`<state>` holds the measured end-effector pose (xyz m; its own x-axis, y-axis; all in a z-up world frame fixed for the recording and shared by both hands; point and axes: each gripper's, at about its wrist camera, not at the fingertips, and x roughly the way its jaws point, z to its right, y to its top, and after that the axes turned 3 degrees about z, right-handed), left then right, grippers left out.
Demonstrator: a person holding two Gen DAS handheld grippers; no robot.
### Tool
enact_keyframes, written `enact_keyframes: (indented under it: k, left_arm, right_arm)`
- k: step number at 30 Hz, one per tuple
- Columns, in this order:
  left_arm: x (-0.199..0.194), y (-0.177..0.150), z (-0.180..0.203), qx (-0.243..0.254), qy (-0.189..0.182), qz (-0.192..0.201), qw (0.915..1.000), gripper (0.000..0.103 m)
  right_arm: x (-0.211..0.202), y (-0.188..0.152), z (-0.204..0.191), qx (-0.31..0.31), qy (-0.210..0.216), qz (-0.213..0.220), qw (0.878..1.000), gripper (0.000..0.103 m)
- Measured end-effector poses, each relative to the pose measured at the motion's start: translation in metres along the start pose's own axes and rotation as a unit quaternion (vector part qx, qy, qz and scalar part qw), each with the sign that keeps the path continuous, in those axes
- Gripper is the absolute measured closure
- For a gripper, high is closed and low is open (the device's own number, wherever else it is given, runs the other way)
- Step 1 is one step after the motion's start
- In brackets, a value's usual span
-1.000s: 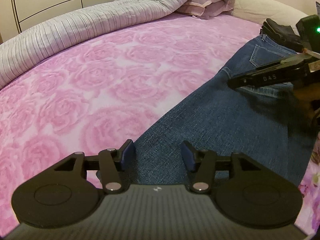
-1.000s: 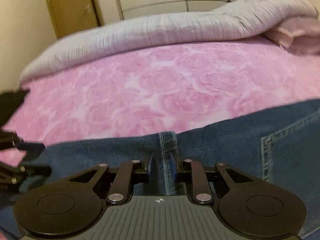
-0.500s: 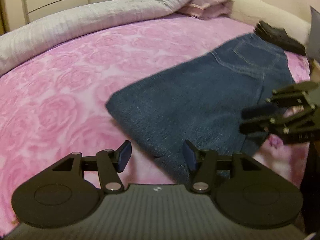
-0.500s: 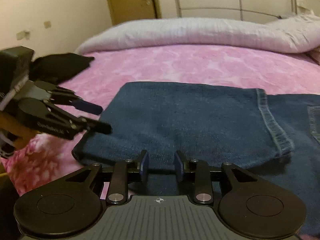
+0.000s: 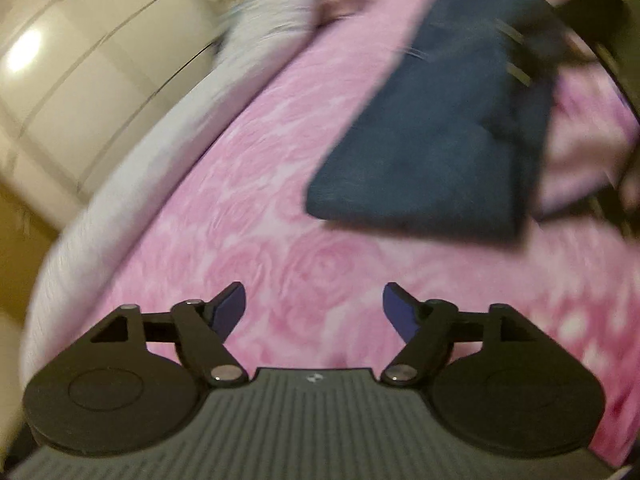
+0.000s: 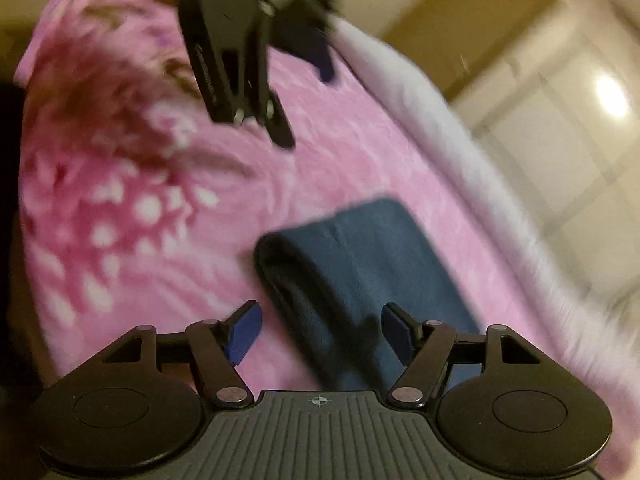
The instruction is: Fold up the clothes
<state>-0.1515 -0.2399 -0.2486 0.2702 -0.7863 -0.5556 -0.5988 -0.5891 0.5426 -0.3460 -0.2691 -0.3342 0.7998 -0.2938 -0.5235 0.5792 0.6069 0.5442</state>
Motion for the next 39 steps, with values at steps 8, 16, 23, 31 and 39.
enact_keyframes:
  k: [8, 16, 23, 31, 39]
  left_arm:
    - [0.041, 0.006, 0.040, 0.240, 0.004, 0.080, 0.9674, 0.007]
    - [0.088, 0.036, 0.036, 0.340, 0.008, 0.114, 0.9335, 0.091]
    - [0.075, 0.054, 0.017, 0.282, -0.016, 0.110, 0.9531, 0.092]
    - [0.064, 0.066, 0.015, 0.258, -0.016, 0.097, 0.9612, 0.093]
    - [0.016, 0.046, 0.012, 0.215, -0.017, 0.077, 0.9733, 0.093]
  right_arm:
    - [0.004, -0.011, 0.033, 0.053, 0.008, 0.023, 0.998, 0.089]
    - [-0.033, -0.020, 0.072, 0.144, -0.014, 0.069, 0.987, 0.090]
    - [-0.044, -0.047, 0.031, 0.052, -0.072, 0.047, 0.995, 0.038]
    - [0.001, -0.050, 0.013, -0.001, -0.087, -0.008, 0.996, 0.034]
    - [-0.006, -0.023, 0.024, 0.074, -0.057, -0.015, 0.996, 0.092]
